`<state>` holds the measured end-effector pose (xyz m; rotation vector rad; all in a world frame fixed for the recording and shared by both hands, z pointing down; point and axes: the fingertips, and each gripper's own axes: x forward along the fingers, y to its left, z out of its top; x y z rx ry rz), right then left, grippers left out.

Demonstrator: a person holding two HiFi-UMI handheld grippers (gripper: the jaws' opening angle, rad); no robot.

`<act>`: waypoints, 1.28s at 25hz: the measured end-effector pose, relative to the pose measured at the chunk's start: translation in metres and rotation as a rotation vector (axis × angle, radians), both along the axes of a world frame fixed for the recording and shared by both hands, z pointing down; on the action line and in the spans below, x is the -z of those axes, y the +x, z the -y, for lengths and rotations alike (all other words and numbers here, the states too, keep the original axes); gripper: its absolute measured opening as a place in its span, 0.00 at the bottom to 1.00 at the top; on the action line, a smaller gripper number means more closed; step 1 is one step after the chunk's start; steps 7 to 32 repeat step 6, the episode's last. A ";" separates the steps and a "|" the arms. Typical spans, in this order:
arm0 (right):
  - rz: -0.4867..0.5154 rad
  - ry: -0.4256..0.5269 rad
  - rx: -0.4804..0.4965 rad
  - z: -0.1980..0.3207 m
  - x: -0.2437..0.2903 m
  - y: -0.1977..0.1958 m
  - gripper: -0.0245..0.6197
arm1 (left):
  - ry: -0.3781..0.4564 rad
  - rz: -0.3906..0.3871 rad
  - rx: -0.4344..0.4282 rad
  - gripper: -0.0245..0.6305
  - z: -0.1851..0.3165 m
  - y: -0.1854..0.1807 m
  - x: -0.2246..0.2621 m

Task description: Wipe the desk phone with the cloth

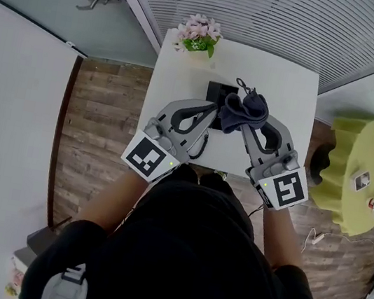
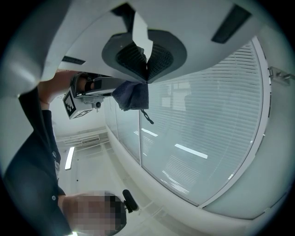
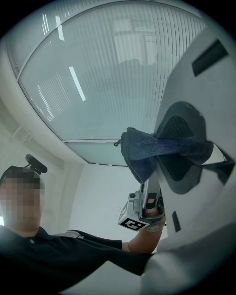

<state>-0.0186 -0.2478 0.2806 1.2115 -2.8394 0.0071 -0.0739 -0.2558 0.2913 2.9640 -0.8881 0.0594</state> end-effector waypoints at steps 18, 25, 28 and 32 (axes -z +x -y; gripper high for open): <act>0.000 0.014 -0.003 -0.001 0.002 -0.001 0.15 | 0.000 -0.001 0.006 0.05 -0.001 -0.002 -0.001; 0.000 0.014 -0.003 -0.001 0.002 -0.001 0.15 | 0.000 -0.001 0.006 0.05 -0.001 -0.002 -0.001; 0.000 0.014 -0.003 -0.001 0.002 -0.001 0.15 | 0.000 -0.001 0.006 0.05 -0.001 -0.002 -0.001; 0.000 0.014 -0.003 -0.001 0.002 -0.001 0.15 | 0.000 -0.001 0.006 0.05 -0.001 -0.002 -0.001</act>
